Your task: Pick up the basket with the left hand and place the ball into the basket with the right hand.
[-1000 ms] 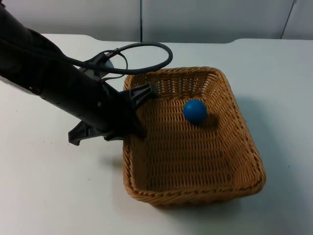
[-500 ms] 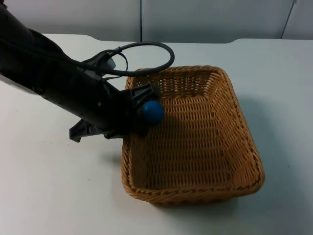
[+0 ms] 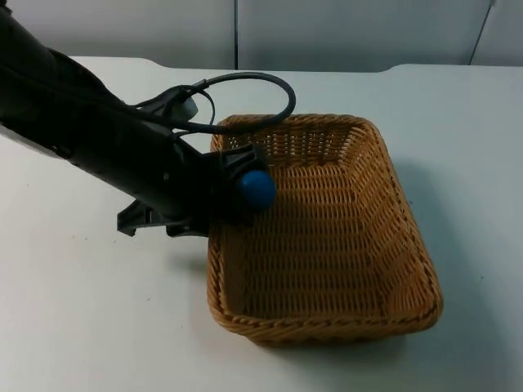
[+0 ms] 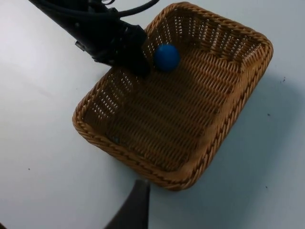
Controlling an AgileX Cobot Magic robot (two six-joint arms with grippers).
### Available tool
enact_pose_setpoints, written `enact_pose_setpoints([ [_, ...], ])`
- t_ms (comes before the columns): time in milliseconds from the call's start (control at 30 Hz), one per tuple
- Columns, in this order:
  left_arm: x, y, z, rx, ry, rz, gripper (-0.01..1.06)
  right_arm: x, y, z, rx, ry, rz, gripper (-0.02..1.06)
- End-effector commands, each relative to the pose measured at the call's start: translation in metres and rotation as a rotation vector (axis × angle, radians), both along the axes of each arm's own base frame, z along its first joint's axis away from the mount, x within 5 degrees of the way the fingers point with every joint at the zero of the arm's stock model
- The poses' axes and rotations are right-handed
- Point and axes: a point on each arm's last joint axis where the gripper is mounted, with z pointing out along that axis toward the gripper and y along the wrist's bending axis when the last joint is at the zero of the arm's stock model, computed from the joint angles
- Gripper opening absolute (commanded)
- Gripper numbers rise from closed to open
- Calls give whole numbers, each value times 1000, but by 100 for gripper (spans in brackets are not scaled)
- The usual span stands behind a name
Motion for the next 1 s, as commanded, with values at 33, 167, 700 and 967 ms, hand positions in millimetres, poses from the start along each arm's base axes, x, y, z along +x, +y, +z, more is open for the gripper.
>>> enact_pose_setpoints([
  [33,-5,-6,1,-29,13,-52,69,0,-1,-2,-12,-7,1,92],
  [167,-9,-9,8,-73,22,-112,81,0,-1,-2,-17,-11,0,92],
  [700,-28,5,142,-10,-344,-256,81,1,-2,-1,-30,-26,2,92],
  [967,-51,23,193,86,-452,-261,81,2,-1,0,-25,-47,4,92],
])
